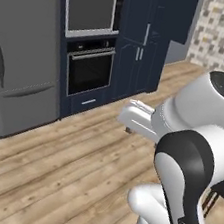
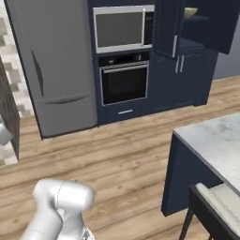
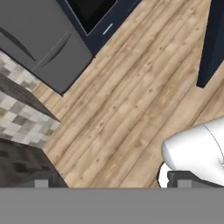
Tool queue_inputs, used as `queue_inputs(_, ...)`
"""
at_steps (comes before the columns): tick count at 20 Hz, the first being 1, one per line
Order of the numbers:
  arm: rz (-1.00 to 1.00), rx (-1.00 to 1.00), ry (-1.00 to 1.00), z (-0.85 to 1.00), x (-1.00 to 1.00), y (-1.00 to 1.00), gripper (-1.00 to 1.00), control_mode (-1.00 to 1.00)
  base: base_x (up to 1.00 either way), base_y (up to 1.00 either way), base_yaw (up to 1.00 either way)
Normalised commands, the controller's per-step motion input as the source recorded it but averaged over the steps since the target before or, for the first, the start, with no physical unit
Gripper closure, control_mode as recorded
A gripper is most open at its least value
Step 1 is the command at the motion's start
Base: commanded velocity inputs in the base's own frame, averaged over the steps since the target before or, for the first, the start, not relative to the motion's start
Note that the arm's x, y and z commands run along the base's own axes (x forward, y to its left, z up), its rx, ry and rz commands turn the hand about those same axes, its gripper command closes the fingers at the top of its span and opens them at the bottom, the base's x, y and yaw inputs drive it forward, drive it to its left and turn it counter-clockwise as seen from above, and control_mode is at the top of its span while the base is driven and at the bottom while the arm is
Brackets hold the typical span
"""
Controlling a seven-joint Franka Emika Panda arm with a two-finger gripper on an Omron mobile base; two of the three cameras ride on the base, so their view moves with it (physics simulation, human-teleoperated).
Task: Pick up the bowls from the cabinet and place each bowl in front of a stool on the dining counter.
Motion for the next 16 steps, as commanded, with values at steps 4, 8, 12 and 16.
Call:
queue_inputs(4,0.00,0.00,0.00,0.00,0.00,0.00,-1.00,1.00,1.00,0.17,0.01)
queue_inputs(8,0.00,0.00,0.00,0.00,0.00,0.00,-1.00,1.00,1.00,0.15,0.00)
queue_inputs(12,0.00,0.00,0.00,0.00,0.00,0.00,-1.00,1.00,1.00,0.01,0.00)
queue_inputs(16,0.00,0.00,0.00,0.00,0.00,0.00,-1.00,1.00,1.00,0.03,-0.21)
